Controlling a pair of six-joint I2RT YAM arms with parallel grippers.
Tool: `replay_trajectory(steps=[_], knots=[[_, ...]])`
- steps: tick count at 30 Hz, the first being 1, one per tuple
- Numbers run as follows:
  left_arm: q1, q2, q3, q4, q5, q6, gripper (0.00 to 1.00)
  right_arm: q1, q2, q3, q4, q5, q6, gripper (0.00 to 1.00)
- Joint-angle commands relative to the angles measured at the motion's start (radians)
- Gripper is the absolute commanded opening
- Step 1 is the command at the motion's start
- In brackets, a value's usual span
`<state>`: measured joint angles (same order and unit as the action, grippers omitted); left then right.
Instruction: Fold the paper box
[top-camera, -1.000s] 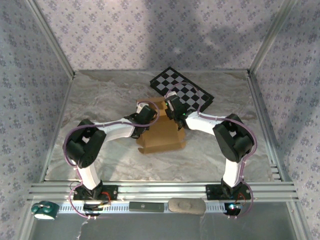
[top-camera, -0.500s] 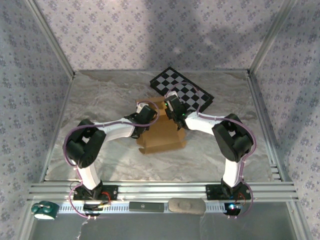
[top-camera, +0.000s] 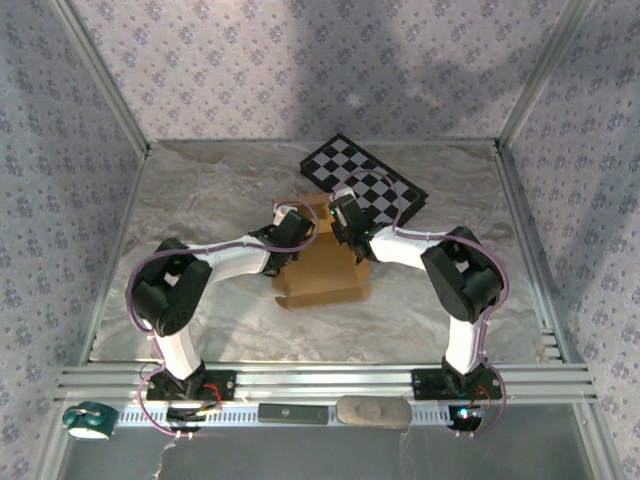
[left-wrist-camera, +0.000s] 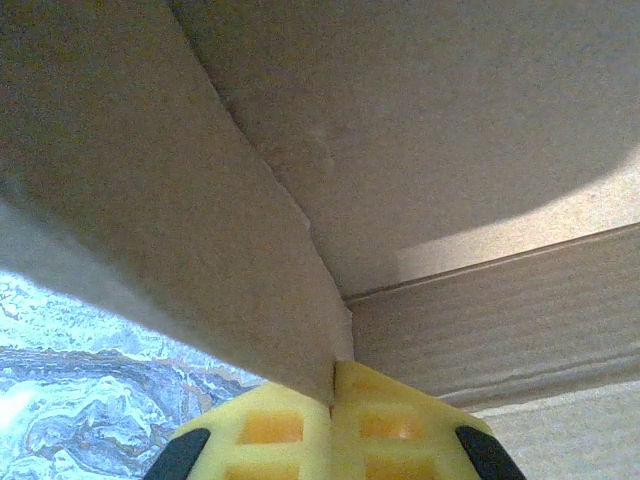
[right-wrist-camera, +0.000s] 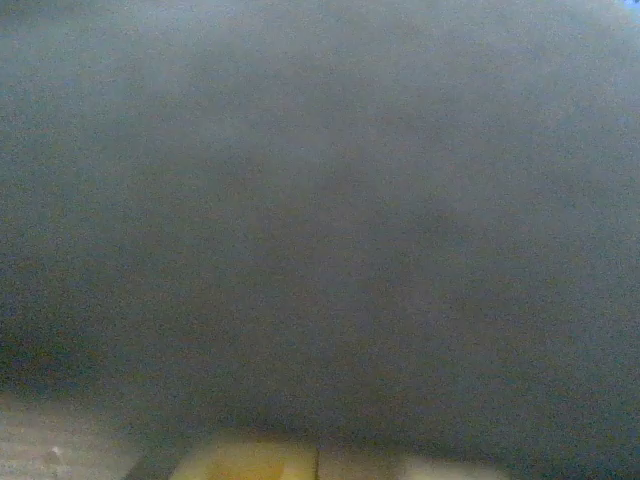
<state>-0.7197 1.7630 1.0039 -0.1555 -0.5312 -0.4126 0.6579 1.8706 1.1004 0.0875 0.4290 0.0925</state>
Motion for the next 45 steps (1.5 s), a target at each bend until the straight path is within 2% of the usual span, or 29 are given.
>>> replay_trajectory(steps=[1,2,3,5,7,11,12,14,15,20,21,23,25,26,29,33,37,45], knots=[[-0.005,0.015,0.031,-0.012,0.055,0.021,0.00,0.012,0.031,0.008,-0.043,-0.050,-0.024,0.00],[-0.006,0.015,0.031,-0.013,0.054,0.021,0.00,0.011,0.028,0.006,-0.040,-0.049,-0.025,0.01],[-0.006,0.016,0.032,-0.013,0.054,0.021,0.00,0.010,0.026,0.004,-0.038,-0.051,-0.024,0.07],[-0.004,0.016,0.031,-0.012,0.054,0.020,0.00,0.012,0.022,-0.005,-0.033,-0.047,-0.023,0.29],[-0.005,0.018,0.033,-0.013,0.053,0.020,0.00,0.012,0.021,-0.015,-0.029,-0.045,-0.021,0.35],[-0.004,0.019,0.036,-0.012,0.055,0.019,0.00,0.011,0.032,-0.019,-0.032,-0.055,-0.011,0.34],[-0.005,0.019,0.037,-0.013,0.054,0.018,0.00,0.011,0.036,-0.018,-0.033,-0.058,-0.010,0.28],[-0.005,0.021,0.040,-0.015,0.054,0.018,0.00,0.007,0.041,-0.011,-0.036,-0.062,-0.008,0.09],[-0.005,0.023,0.041,-0.016,0.056,0.018,0.00,0.009,0.038,-0.009,-0.037,-0.062,-0.008,0.02],[-0.006,0.018,0.042,-0.025,0.055,0.008,0.00,0.017,0.008,-0.002,-0.049,-0.044,-0.020,0.00],[-0.005,0.017,0.042,-0.025,0.054,0.006,0.00,0.016,0.001,-0.002,-0.053,-0.043,-0.018,0.10],[-0.004,0.017,0.044,-0.031,0.050,0.001,0.00,0.018,-0.030,-0.017,-0.059,-0.031,-0.004,0.41],[-0.004,0.019,0.045,-0.036,0.047,0.001,0.00,0.017,-0.079,-0.051,-0.058,-0.023,0.018,0.55],[-0.002,0.020,0.047,-0.036,0.048,0.000,0.00,0.014,-0.111,-0.074,-0.057,-0.027,0.032,0.58],[-0.003,0.023,0.049,-0.038,0.047,0.000,0.00,-0.006,-0.211,-0.163,-0.008,-0.091,0.061,0.60],[-0.001,0.023,0.052,-0.039,0.044,0.003,0.00,-0.018,-0.343,-0.318,0.150,-0.205,0.063,0.63],[0.000,0.021,0.050,-0.035,0.042,0.003,0.00,-0.020,-0.440,-0.422,0.247,-0.252,0.056,0.65],[-0.002,0.022,0.051,-0.033,0.037,0.002,0.00,-0.043,-0.592,-0.550,0.317,-0.122,0.159,0.61]])
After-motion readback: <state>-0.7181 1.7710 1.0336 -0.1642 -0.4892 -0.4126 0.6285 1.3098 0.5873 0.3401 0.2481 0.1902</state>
